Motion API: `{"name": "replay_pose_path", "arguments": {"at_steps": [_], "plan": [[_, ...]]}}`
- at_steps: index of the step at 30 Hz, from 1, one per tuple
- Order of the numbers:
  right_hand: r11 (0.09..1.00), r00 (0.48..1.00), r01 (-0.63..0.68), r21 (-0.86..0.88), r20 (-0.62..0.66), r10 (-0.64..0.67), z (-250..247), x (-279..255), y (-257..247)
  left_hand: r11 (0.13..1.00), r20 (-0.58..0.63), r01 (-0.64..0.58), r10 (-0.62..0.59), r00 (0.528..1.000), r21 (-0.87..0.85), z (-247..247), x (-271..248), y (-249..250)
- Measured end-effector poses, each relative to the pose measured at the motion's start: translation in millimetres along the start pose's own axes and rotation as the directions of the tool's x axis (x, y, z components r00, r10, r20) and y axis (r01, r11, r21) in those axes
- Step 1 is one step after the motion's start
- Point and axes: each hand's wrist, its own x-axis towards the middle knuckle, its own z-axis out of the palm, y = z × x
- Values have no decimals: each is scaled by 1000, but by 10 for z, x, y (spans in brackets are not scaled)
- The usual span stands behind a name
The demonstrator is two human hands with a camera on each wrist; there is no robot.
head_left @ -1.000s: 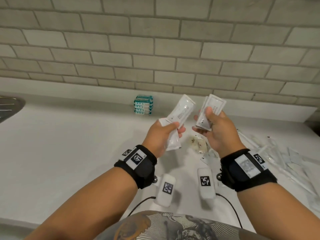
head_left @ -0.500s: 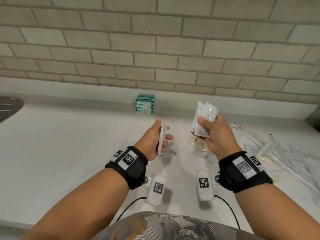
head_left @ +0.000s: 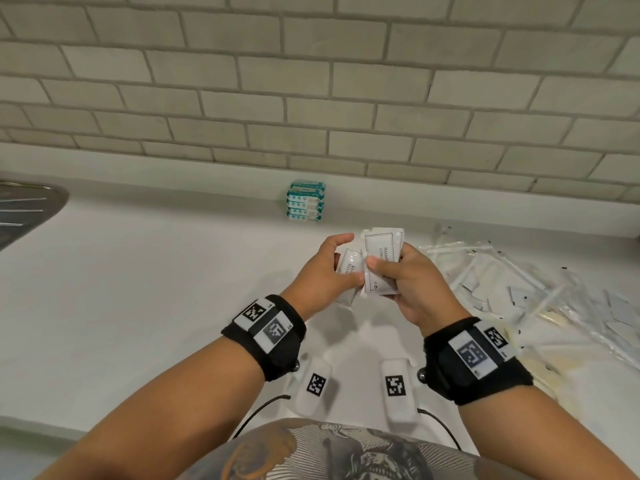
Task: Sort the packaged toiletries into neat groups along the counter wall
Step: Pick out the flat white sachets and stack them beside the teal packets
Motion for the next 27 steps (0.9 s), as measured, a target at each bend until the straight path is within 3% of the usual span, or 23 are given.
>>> {"name": "replay_pose_path", "arguments": {"at_steps": [3,5,7,10,12,15,17,18,21,24,27], "plan": [[996,996,43,83,-81,-36,-63,67,-59,1000,78,14,-16,997,23,16,-24,-29],[998,999,2,59,-49,1,-155,91,-99,995,-21,27,-29,999,-98,0,-37,-51],[990,999,-34,-138,24,37,-281,99,-107,976,-153,25,-59,987,-214,-70,-39,-38],[888,996,90,-451,36,-83,-502,107,-188,997,-189,48,-59,980,-64,-233,-15,21],[860,983,171,-480,143,-116,-555,91,-328,992,-112,67,-54,992,111,-261,3,107],[834,911,173,-524,408,67,-457,47,-475,990,7,22,-23,1000,138,-137,52,247],[826,856,159,-541,492,157,-413,11,-492,999,-30,-23,24,999,23,-49,84,348],[864,844,124,-487,510,166,-423,6,-470,997,-78,-42,37,996,-69,-18,101,389],[967,846,-25,-253,510,155,-497,-18,-395,946,-142,-63,18,990,-319,97,121,401],[983,809,-68,-171,567,155,-544,-37,-357,868,28,26,-13,1000,-496,349,42,352],[970,776,-69,-232,599,199,-554,-54,-355,763,179,135,-26,983,-632,584,-4,355]]}}
